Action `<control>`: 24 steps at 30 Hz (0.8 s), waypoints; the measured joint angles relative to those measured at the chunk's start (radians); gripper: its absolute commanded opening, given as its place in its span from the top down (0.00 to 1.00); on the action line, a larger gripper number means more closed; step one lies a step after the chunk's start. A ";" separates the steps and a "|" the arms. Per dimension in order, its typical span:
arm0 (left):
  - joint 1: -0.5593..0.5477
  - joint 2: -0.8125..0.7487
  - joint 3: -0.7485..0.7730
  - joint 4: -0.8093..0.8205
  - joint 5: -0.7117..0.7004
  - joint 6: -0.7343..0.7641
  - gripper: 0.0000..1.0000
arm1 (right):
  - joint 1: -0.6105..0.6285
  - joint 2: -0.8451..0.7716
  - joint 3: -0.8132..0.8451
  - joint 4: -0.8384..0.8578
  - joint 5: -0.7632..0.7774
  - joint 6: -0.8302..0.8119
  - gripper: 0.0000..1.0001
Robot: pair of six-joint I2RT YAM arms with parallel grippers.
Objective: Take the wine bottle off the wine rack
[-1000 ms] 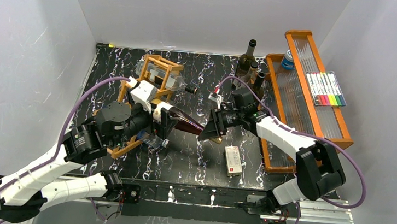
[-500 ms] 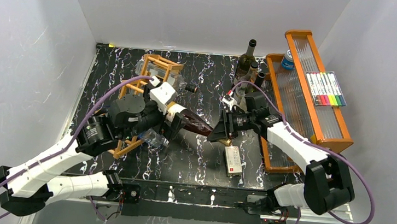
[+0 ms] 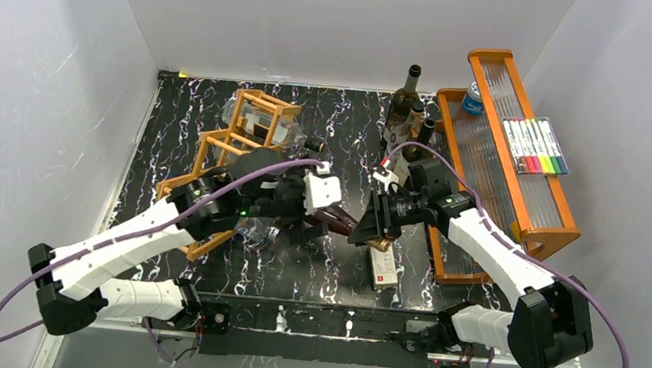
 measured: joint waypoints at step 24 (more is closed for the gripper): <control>-0.004 0.266 -0.220 0.439 0.322 0.158 0.27 | 0.000 -0.073 0.090 -0.263 0.051 -0.088 1.00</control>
